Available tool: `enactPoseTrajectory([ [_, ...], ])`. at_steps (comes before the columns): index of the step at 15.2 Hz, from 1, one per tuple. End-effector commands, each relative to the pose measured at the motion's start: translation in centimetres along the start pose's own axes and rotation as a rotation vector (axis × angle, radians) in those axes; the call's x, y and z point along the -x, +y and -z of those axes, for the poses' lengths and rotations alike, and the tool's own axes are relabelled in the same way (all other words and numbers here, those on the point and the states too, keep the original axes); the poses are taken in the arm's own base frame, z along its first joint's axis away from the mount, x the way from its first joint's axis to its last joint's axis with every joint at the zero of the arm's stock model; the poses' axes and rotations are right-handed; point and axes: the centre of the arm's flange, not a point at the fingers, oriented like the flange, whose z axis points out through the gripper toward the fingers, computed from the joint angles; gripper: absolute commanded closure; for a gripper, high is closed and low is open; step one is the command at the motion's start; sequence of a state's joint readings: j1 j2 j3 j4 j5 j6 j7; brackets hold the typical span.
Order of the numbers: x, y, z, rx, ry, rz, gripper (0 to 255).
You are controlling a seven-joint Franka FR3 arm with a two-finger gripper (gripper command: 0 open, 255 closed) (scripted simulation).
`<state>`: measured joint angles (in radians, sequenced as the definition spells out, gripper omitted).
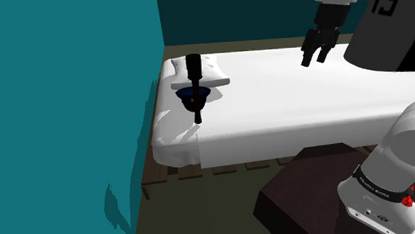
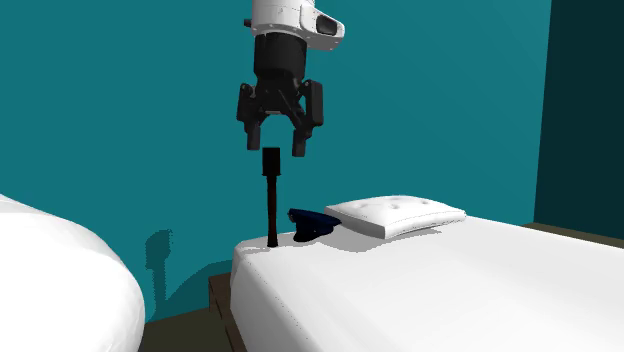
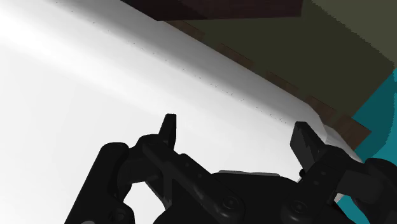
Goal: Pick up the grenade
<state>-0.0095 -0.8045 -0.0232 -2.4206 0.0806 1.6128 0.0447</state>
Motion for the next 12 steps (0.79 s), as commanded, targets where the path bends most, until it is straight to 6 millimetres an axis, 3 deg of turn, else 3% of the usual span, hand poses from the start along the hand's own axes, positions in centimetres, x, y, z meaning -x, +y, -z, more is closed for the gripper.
enactPoseTrajectory([
  [1,0.0,0.0,0.0,0.000,0.000,0.000,0],
  [12,-10.4,-10.7,0.7,0.060,0.019,0.034,0],
])
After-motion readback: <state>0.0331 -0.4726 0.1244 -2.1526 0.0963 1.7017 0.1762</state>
